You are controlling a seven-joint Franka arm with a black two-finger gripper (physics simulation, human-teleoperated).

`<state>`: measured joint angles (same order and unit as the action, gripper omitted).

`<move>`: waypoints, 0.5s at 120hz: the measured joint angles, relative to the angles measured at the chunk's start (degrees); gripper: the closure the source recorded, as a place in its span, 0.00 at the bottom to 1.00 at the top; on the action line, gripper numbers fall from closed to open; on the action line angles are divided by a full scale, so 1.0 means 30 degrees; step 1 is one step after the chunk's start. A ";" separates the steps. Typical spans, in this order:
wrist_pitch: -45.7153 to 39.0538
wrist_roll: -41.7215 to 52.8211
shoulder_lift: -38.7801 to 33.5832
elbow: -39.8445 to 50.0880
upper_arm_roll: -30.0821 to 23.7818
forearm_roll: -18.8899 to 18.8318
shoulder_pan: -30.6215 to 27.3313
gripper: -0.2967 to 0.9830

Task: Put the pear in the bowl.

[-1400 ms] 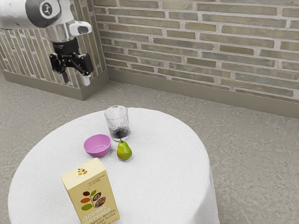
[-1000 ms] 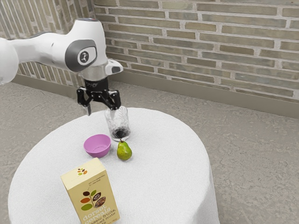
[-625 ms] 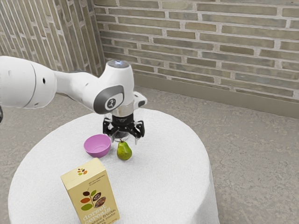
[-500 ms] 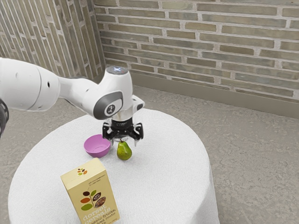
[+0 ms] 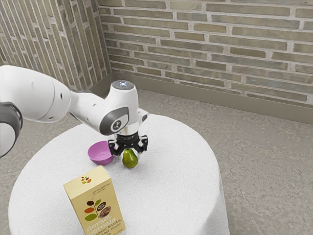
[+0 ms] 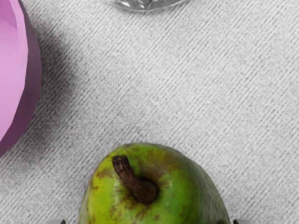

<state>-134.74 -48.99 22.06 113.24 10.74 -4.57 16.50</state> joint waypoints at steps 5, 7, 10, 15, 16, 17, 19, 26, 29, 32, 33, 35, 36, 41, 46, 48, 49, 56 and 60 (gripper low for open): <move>-0.0099 -0.0192 0.0110 -0.0002 0.0013 0.0000 -0.0012 0.42; -0.0137 -0.0266 0.0137 -0.0003 0.0016 0.0000 -0.0014 0.42; -0.0192 -0.0372 0.0194 -0.0008 0.0018 0.0000 -0.0055 0.43; -0.0302 -0.0539 0.0325 -0.0030 0.0022 -0.0001 -0.0150 0.43; -0.0323 -0.0571 0.0346 -0.0035 0.0022 -0.0002 -0.0161 0.43; -0.0344 -0.0602 0.0376 -0.0043 0.0023 -0.0002 -0.0174 0.43; -0.0385 -0.0661 0.0433 -0.0064 0.0023 -0.0002 -0.0197 0.43; -0.0608 -0.0852 0.0610 -0.0098 0.0024 -0.0001 -0.0236 0.43; -0.0696 -0.0927 0.0657 -0.0096 0.0032 -0.0001 -0.0242 0.44; -0.0775 -0.0999 0.0687 -0.0095 0.0040 -0.0001 -0.0247 0.44; -0.0797 -0.1023 0.0694 -0.0095 0.0042 -0.0001 -0.0249 0.44; -0.0840 -0.1069 0.0698 -0.0094 0.0045 0.0000 -0.0250 0.44; -0.0860 -0.1091 0.0699 -0.0094 0.0046 0.0000 -0.0251 0.44; -0.0950 -0.1199 0.0703 -0.0093 0.0050 0.0000 -0.0253 0.44; -0.1012 -0.1301 0.0678 -0.0085 0.0052 -0.0001 -0.0254 0.45; -0.1030 -0.1340 0.0658 -0.0079 0.0053 -0.0002 -0.0254 0.46; -0.1038 -0.1360 0.0640 -0.0073 0.0053 -0.0003 -0.0254 0.46; -0.1063 -0.1492 0.0467 -0.0020 0.0054 -0.0010 -0.0235 0.47; -0.1065 -0.1564 0.0306 0.0086 0.0054 -0.0014 -0.0230 0.47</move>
<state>-137.94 -53.68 22.98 113.50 10.90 -4.61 15.81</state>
